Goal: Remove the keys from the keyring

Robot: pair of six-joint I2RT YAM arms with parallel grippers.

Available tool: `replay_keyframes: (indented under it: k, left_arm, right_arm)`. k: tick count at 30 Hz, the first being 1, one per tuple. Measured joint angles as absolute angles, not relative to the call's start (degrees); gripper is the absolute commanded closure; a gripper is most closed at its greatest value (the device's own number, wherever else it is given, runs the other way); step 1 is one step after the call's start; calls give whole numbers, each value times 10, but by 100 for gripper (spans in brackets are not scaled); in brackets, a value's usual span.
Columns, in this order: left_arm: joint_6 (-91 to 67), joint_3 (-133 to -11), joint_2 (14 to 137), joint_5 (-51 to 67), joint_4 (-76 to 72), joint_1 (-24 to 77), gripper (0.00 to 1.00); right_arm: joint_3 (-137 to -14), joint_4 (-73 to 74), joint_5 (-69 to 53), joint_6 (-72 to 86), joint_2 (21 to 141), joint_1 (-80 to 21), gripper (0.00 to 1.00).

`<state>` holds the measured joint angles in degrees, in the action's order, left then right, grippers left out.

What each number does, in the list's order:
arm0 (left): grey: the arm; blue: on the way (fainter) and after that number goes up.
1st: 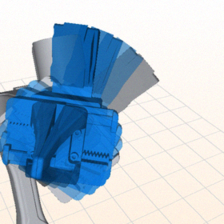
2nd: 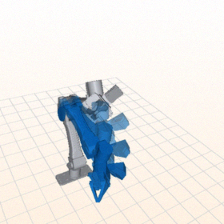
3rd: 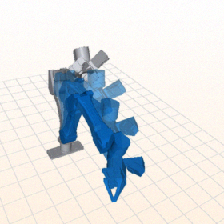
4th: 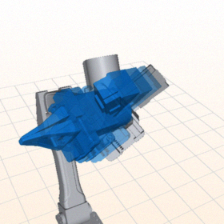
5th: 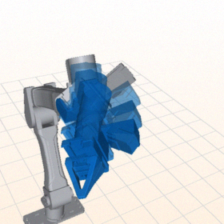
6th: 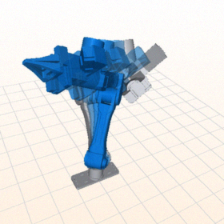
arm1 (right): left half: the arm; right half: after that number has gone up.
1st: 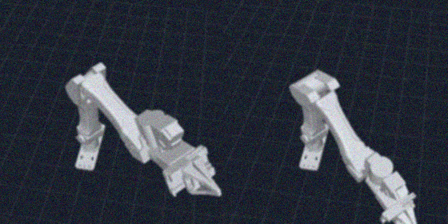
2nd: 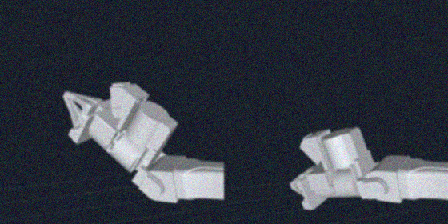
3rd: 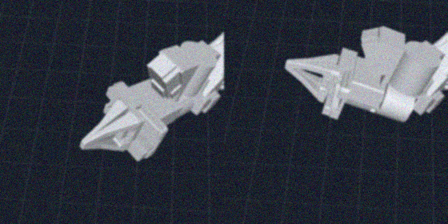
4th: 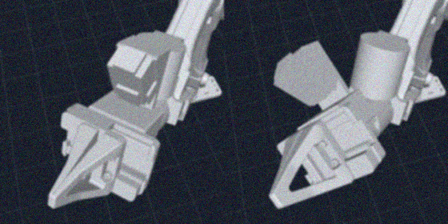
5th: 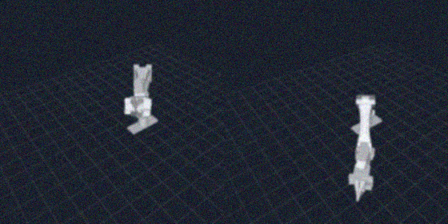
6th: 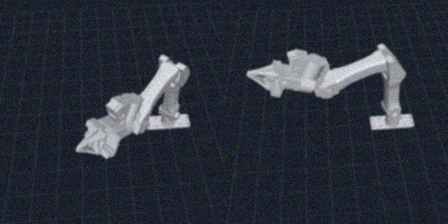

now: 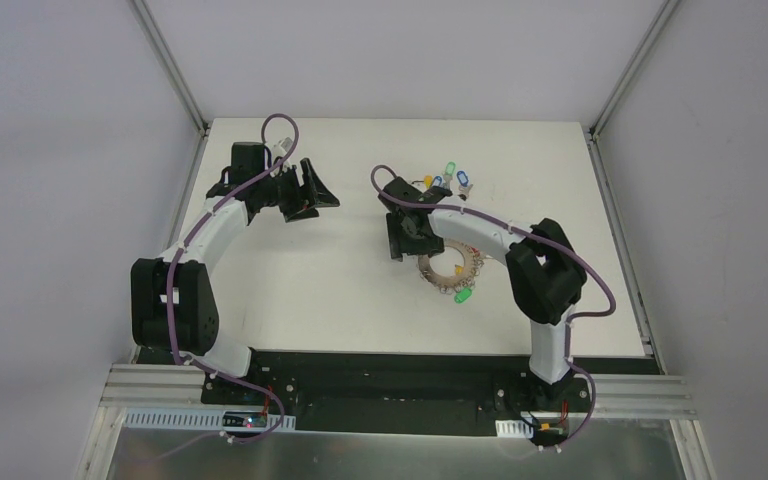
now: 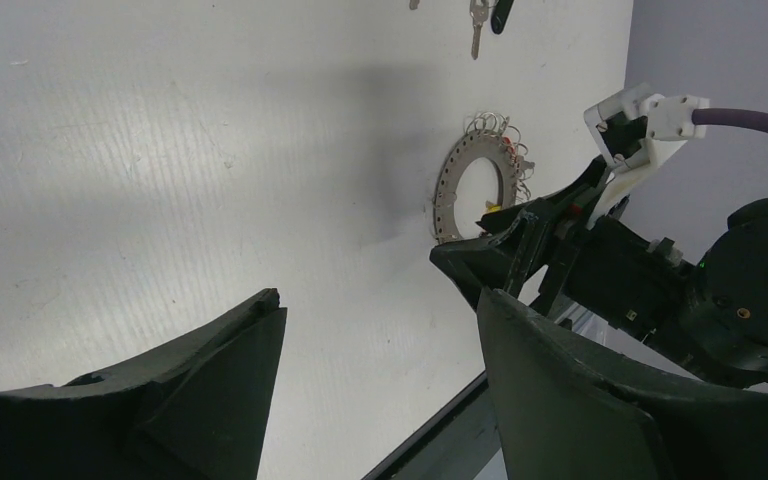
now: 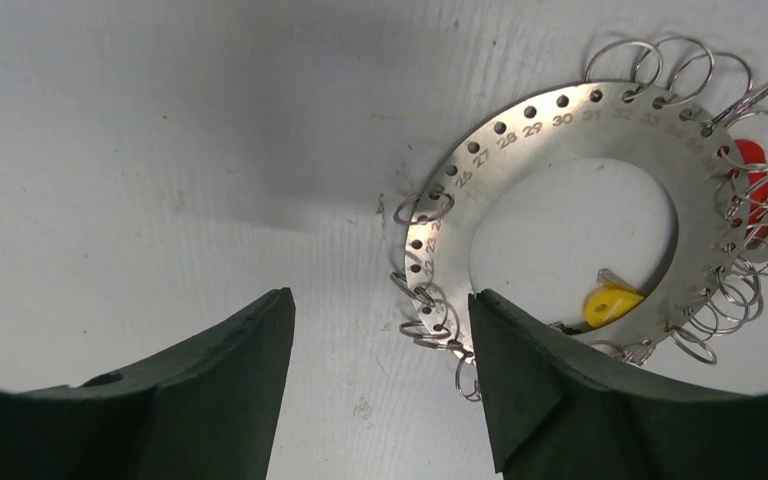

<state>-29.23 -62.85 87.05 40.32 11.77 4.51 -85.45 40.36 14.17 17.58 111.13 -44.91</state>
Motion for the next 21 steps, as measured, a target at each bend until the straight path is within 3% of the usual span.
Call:
replay_keyframes:
  k: [8, 17, 21]
  left_arm:
    - [-294, -628, 870, 404, 117, 45, 30]
    - [-294, -628, 870, 405, 117, 45, 30]
    - [-294, -628, 870, 405, 117, 45, 30]
  right_arm:
    - [-860, 447, 85, 157, 1124, -432, 46]
    - [-888, 498, 57, 141, 1182, -423, 99]
    - [-876, 479, 61, 139, 1149, -427, 100]
